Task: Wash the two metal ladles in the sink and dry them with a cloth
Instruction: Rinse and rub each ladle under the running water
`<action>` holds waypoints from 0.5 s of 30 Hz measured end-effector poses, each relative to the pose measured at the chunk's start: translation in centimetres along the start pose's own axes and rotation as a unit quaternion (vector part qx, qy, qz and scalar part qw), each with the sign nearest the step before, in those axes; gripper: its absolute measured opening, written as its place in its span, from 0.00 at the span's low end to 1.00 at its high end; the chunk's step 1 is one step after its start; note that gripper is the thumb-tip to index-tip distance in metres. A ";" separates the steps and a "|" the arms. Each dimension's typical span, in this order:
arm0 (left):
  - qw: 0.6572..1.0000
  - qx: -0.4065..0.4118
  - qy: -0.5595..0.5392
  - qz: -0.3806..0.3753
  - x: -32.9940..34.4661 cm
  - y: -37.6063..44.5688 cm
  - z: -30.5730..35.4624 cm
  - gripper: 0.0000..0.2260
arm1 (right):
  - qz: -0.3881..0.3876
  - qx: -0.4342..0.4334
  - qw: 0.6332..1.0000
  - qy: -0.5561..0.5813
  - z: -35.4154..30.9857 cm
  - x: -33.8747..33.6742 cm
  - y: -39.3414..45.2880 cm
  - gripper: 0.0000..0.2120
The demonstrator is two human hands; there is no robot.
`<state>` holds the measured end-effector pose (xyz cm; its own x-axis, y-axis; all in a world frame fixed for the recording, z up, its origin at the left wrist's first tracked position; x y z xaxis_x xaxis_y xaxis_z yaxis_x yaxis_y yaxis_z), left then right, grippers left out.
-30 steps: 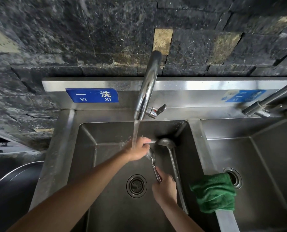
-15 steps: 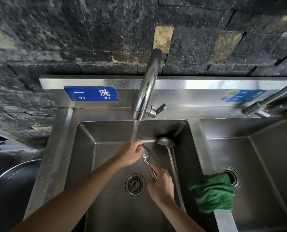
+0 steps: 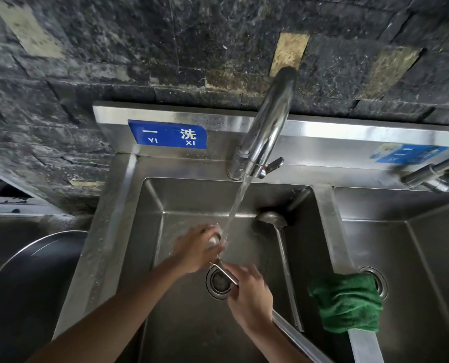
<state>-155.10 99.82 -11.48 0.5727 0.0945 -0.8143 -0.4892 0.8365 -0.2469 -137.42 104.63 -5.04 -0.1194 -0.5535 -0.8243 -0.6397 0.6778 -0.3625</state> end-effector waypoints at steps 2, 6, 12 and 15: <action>0.998 -0.045 -0.044 0.018 0.2 0.0 -0.3 0.29 | 0.008 0.012 1.000 -0.004 0.1 -0.1 0.0 0.32; 0.996 0.042 0.080 -0.005 1.0 -1.2 3.4 0.25 | 0.006 0.034 0.999 0.036 0.1 0.0 0.4 0.28; 0.999 -0.004 0.032 0.007 -0.4 0.1 0.5 0.25 | 0.007 0.065 0.996 0.063 1.5 0.0 0.5 0.17; 0.985 0.072 0.155 0.007 -0.3 -1.4 3.7 0.22 | -0.014 0.076 0.996 0.047 1.3 0.4 1.1 0.16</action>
<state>-152.11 100.62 -8.93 0.3270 -0.0444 -0.9440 -0.3844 0.9063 -0.1758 -137.20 105.80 -6.35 -0.1791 -0.6111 -0.7710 -0.5221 0.7233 -0.4520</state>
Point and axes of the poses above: each hand's wrist, its own y-axis towards the middle knuckle, its own x-axis out of the palm, z = x × y, the point moved 7 cm from there along y, towards the middle knuckle, and after that the axes turned 3 degrees about x, right-handed, at the moved point
